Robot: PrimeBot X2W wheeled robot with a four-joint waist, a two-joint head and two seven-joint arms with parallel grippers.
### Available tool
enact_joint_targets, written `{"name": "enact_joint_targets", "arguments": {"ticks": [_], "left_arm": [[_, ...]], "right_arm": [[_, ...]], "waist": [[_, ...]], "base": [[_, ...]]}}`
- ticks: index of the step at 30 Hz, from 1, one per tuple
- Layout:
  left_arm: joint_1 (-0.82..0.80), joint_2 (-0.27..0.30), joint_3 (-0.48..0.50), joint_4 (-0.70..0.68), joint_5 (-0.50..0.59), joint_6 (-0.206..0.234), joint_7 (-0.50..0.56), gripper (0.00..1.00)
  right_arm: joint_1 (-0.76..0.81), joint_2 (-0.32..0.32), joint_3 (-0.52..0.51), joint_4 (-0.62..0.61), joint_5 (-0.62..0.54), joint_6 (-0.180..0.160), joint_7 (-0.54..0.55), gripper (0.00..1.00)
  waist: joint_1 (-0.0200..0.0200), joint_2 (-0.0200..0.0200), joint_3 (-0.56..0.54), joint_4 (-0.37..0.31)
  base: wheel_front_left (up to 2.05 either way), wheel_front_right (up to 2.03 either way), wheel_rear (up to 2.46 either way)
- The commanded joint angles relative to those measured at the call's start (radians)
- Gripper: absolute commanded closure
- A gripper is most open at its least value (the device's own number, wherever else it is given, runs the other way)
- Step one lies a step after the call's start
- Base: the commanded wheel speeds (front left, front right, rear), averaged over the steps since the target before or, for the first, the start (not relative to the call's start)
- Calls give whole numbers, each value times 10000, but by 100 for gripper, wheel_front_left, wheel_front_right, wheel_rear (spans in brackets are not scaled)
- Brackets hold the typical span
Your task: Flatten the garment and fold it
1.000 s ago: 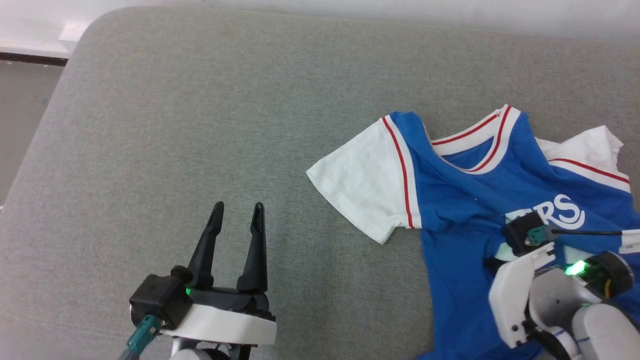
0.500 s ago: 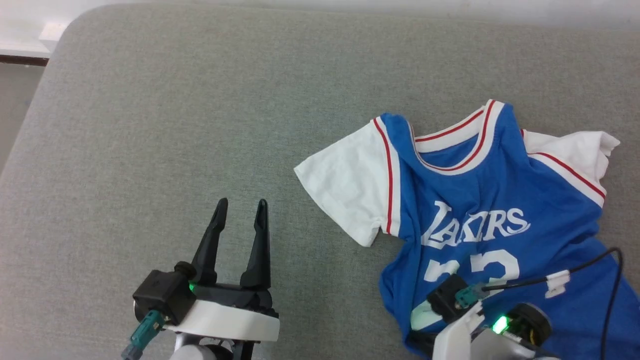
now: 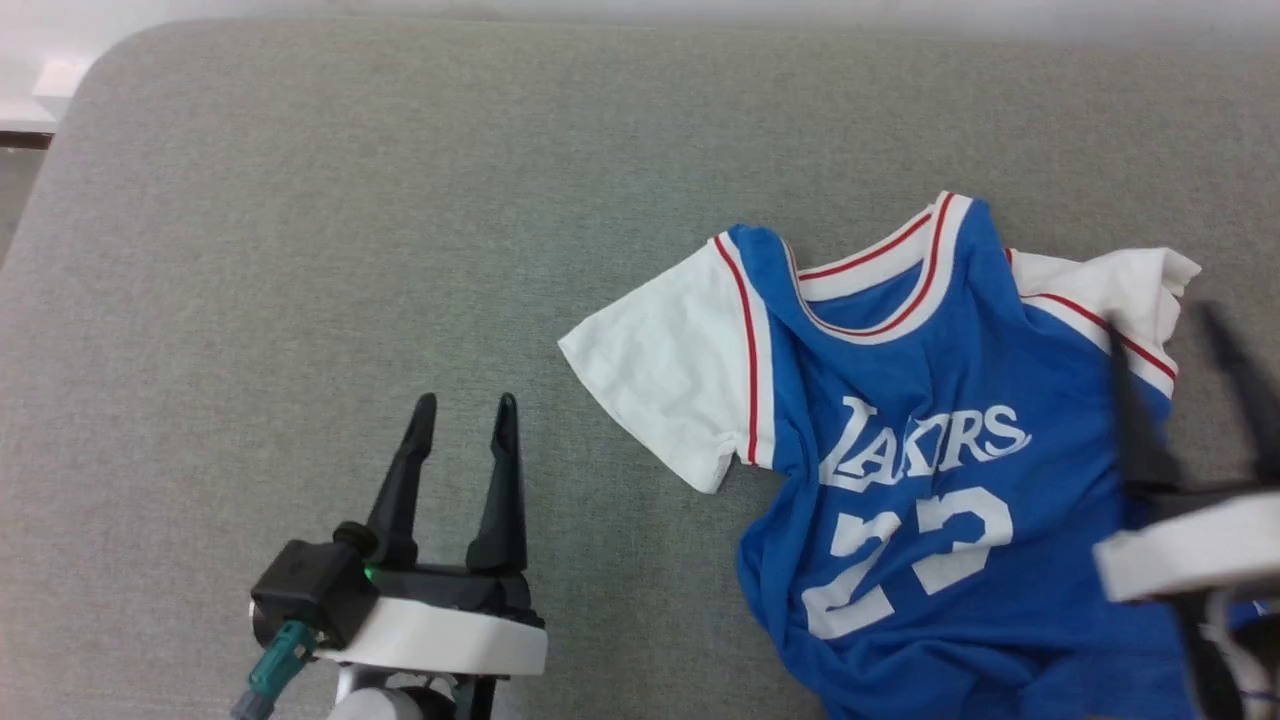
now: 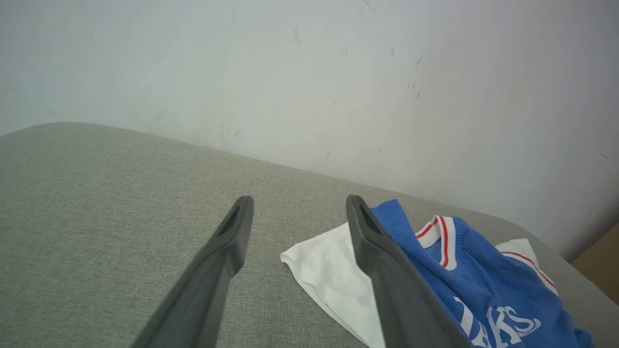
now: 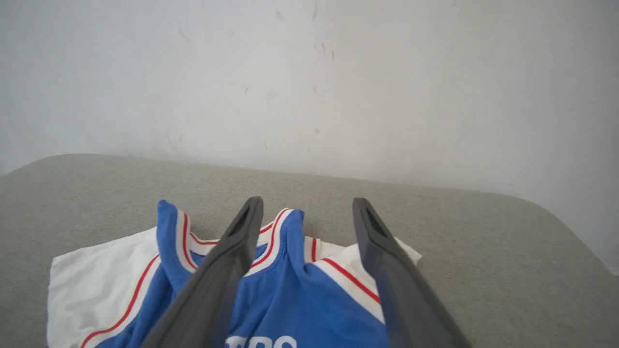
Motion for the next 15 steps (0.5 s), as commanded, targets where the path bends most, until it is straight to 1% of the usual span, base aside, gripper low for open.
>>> {"name": "enact_joint_targets", "arguments": {"ticks": [1, 4, 7, 9, 13, 15], "left_arm": [[-50, 33, 84, -77, 99, 108, -47, 0], [-135, 150, 121, -100, 279, 235, 24, 0], [-508, 446, 82, -23, 547, 270, 499, 0], [-956, 686, -69, 186, 647, 144, 1254, 0], [-2141, 1157, -335, 726, 1146, 99, 2846, 0], [-2720, 1257, -523, 1068, 1186, -67, 3684, 0]], "right_arm": [[193, 169, -502, -75, -264, -7, -586, 0], [491, 318, -1466, 15, -239, -7, -1528, 0], [679, 329, -1687, 304, 277, -7, -1800, 0], [669, 330, -1650, 387, 396, -7, -1891, 0], [482, 332, -1495, 410, 496, -7, -1884, 0], [387, 333, -1465, 412, 495, -7, -1851, 0]], "waist": [[0, -1, 101, -121], [0, -1, 265, -297], [0, -1, 482, -493], [0, -1, 613, -566], [0, -1, 854, -676], [0, -1, 928, -682]], "base": [[0, 0, 0], [0, 0, 0], [0, 0, 0], [0, 0, 0], [0, 0, 0], [0, 0, 0]]}}
